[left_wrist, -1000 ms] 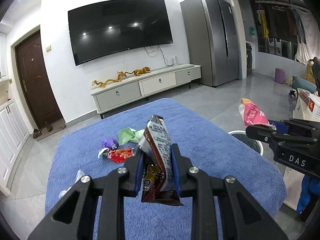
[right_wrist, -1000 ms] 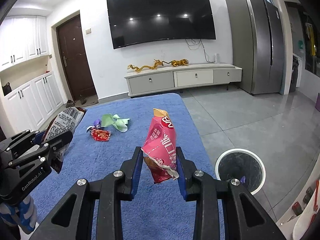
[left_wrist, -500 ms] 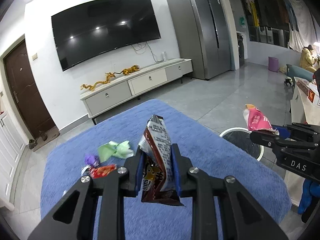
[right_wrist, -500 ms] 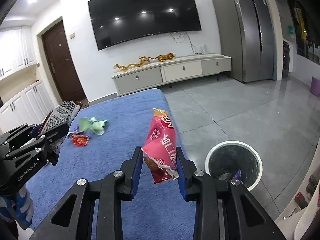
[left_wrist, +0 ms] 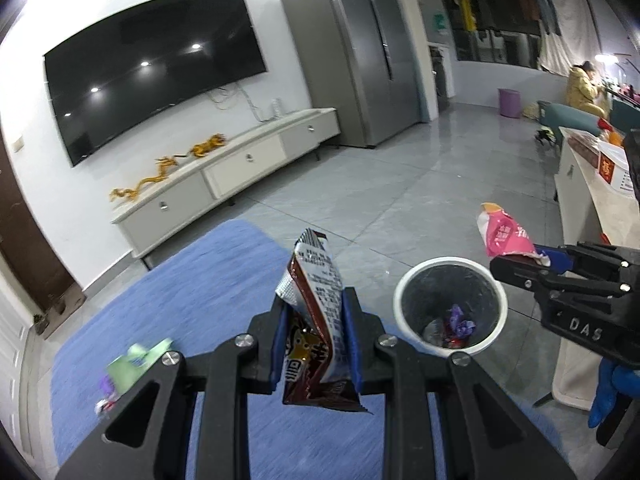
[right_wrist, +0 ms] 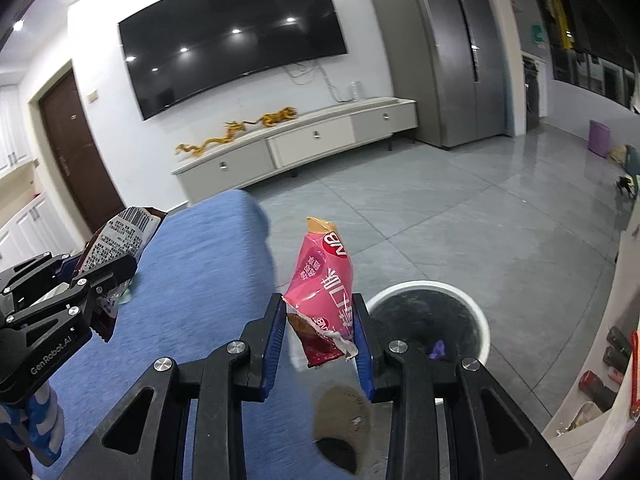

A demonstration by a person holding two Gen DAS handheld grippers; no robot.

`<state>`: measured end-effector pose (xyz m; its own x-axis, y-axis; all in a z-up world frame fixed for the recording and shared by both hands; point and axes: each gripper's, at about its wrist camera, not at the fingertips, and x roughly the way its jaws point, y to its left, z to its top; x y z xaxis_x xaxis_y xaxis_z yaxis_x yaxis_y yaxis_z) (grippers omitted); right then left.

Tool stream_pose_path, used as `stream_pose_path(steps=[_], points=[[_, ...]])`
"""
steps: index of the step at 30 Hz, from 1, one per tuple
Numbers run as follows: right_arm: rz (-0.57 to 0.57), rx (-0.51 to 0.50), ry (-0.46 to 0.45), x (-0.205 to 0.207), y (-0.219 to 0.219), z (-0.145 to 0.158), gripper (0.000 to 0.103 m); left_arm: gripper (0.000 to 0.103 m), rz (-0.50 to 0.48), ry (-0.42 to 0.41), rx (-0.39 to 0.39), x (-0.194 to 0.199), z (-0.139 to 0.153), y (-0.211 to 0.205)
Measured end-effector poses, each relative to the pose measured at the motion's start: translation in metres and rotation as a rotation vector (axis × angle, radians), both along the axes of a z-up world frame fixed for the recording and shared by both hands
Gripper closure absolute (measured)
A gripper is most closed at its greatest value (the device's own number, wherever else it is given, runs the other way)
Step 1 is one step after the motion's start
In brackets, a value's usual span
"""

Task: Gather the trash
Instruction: 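Carry both wrappers over the trash bin and open both tools to drop them, then move both open tools back over the rug toward the remaining trash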

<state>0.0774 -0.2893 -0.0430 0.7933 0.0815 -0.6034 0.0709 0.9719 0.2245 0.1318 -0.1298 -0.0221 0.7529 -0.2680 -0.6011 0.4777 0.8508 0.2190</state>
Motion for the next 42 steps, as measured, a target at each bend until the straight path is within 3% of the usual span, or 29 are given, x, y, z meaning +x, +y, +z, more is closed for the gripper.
stream_pose_path(steps=[9, 17, 19, 21, 24, 31, 39, 41, 42], points=[[-0.136, 0.011, 0.114, 0.035, -0.069, -0.048, 0.073, 0.079, -0.122, 0.17, -0.024, 0.059, -0.035, -0.091], [-0.192, 0.044, 0.228, 0.072, -0.114, -0.098, 0.072, 0.077, -0.151, 0.357, -0.071, 0.113, -0.074, -0.149], [-0.194, 0.043, 0.254, 0.079, -0.12, -0.106, 0.07, 0.067, -0.155, 0.397, -0.088, 0.122, -0.083, -0.16], [-0.209, 0.022, 0.279, 0.085, -0.125, -0.113, 0.063, 0.064, -0.157, 0.441, -0.117, 0.131, -0.091, -0.164], [-0.225, 0.016, 0.297, 0.086, -0.129, -0.118, 0.061, 0.063, -0.159, 0.493, -0.142, 0.139, -0.098, -0.169], [-0.268, 0.026, 0.276, 0.07, -0.132, -0.106, 0.059, 0.063, -0.137, 0.465, -0.16, 0.127, -0.087, -0.158], [-0.269, -0.004, 0.181, 0.04, -0.101, -0.054, 0.059, 0.063, -0.054, 0.284, -0.168, 0.08, -0.044, -0.126], [-0.261, -0.021, 0.147, 0.03, -0.089, -0.034, 0.058, 0.059, -0.038, 0.245, -0.174, 0.066, -0.032, -0.114], [-0.258, -0.026, 0.133, 0.026, -0.085, -0.027, 0.058, 0.047, -0.031, 0.23, -0.181, 0.06, -0.026, -0.108]])
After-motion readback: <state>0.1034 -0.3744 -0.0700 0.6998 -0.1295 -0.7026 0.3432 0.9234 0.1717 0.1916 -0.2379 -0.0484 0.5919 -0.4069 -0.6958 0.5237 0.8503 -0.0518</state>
